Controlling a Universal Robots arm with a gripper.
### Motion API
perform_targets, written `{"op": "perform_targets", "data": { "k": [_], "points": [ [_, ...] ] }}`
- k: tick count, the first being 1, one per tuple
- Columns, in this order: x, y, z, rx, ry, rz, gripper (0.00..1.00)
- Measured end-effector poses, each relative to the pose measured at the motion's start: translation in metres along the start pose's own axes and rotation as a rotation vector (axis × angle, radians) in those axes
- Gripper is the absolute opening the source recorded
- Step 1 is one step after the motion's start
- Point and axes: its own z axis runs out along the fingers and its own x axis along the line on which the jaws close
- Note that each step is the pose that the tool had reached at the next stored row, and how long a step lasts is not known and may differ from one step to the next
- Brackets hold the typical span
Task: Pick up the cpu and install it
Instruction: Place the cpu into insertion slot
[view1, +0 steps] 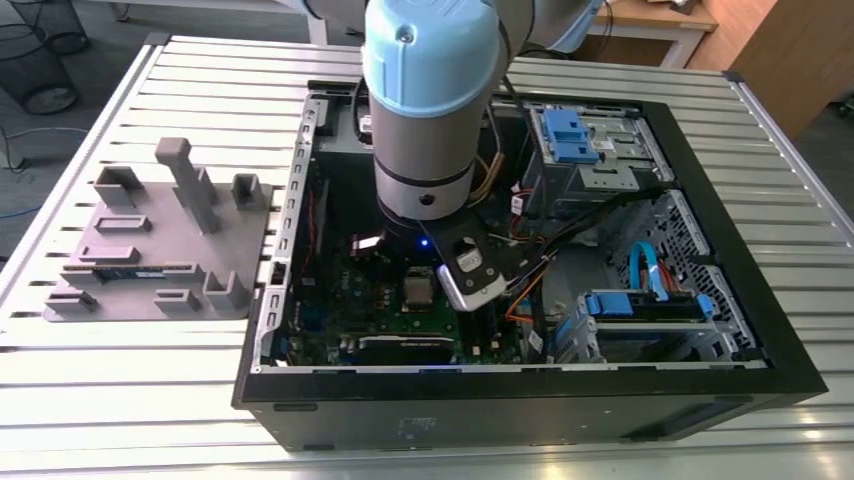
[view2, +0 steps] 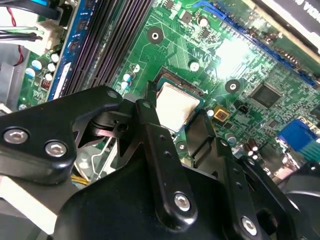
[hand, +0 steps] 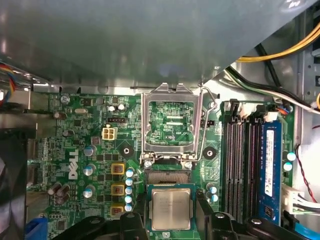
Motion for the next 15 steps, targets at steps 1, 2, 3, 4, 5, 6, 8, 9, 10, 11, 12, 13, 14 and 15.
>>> {"op": "perform_targets", "data": {
  "k": [1, 2, 3, 4, 5, 6, 8, 9, 10, 11, 12, 13, 14, 15],
  "points": [
    [0.0000, -0.0001, 0.0012, 0.0001, 0.0000, 0.000, 0.47],
    [0.0001, -0.0002, 0.0023, 0.0000, 0.0000, 0.000, 0.47],
    [0.0001, -0.0003, 0.0029, 0.0001, 0.0000, 0.000, 0.47],
    [0.0002, -0.0003, 0.0033, 0.0002, 0.0000, 0.000, 0.47],
    [0.0003, -0.0003, 0.0039, 0.0001, 0.0000, 0.000, 0.47],
    [0.0006, -0.0003, 0.0043, 0.0001, 0.0000, 0.000, 0.47],
    [0.0011, -0.0003, 0.0048, 0.0002, 0.0000, 0.000, 0.47],
    [0.0014, -0.0003, 0.0051, 0.0002, 0.0000, 0.000, 0.47],
    [0.0016, -0.0002, 0.0052, 0.0002, 0.0000, 0.000, 0.47],
    [0.0017, -0.0001, 0.0053, 0.0000, 0.0000, 0.000, 0.47],
    [0.0016, -0.0001, 0.0053, 0.0000, 0.0000, 0.000, 0.47],
    [0.0017, -0.0001, 0.0053, 0.0001, 0.0000, 0.000, 0.47],
    [0.0017, -0.0001, 0.0053, 0.0001, 0.0000, 0.000, 0.47],
    [0.0017, -0.0001, 0.0053, 0.0001, 0.0000, 0.000, 0.47]
  ]
}}
